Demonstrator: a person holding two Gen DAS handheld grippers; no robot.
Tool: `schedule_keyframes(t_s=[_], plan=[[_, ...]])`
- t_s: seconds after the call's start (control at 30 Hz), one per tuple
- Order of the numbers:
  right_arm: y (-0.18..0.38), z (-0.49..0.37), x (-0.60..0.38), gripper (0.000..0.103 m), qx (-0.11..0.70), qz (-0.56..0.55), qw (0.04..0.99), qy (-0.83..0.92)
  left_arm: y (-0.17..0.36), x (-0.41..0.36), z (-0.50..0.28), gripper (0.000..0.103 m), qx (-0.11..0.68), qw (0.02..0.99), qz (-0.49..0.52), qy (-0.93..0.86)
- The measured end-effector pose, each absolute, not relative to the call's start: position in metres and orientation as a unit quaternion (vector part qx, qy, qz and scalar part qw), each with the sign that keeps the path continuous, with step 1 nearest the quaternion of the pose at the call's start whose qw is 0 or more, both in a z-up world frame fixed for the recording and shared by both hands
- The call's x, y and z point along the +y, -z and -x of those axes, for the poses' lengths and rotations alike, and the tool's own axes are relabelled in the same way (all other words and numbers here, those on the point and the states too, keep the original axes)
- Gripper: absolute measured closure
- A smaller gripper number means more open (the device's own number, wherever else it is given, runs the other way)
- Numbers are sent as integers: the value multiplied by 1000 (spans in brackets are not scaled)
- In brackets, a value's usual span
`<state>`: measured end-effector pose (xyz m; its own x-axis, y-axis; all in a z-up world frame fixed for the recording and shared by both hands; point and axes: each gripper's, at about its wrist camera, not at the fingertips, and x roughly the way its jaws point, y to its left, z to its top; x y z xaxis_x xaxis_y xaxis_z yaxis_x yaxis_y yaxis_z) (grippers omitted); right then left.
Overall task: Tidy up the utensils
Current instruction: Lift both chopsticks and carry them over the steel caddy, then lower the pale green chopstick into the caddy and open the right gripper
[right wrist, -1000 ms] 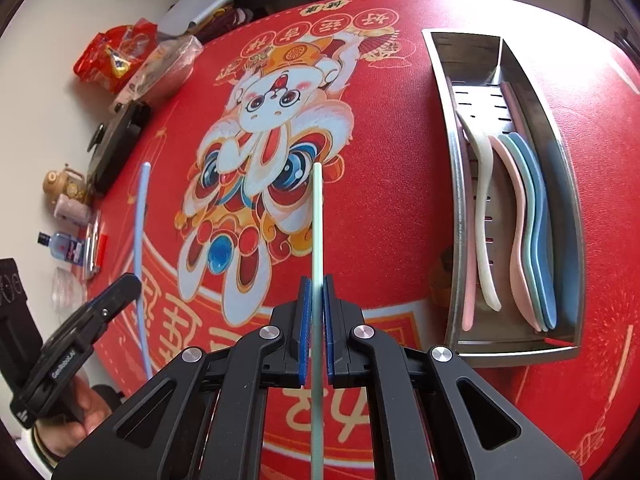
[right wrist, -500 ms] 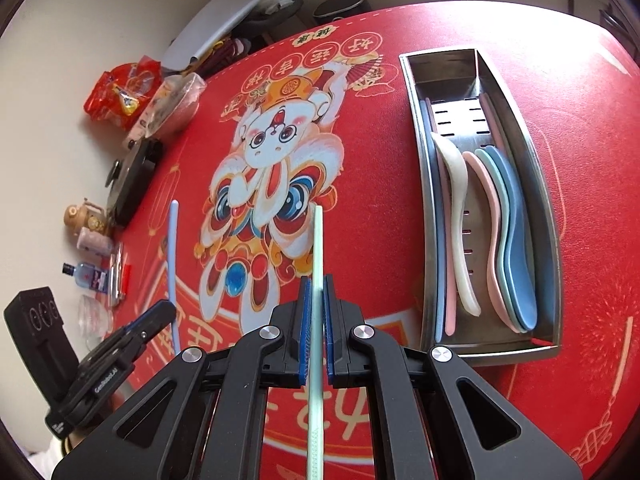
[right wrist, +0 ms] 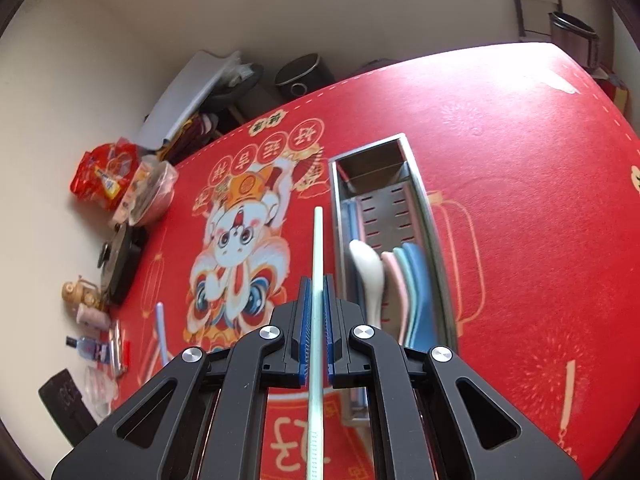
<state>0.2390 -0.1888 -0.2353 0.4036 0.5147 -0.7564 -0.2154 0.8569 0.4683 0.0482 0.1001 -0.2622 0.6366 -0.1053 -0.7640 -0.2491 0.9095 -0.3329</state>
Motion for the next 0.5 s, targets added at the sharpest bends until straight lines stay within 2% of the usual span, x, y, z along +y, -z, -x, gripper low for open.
schedule_keyframes(t_s=[0.5], plan=[[280, -271, -195, 97, 521, -42, 843, -124, 256, 90, -61, 97, 428, 882, 193, -35]])
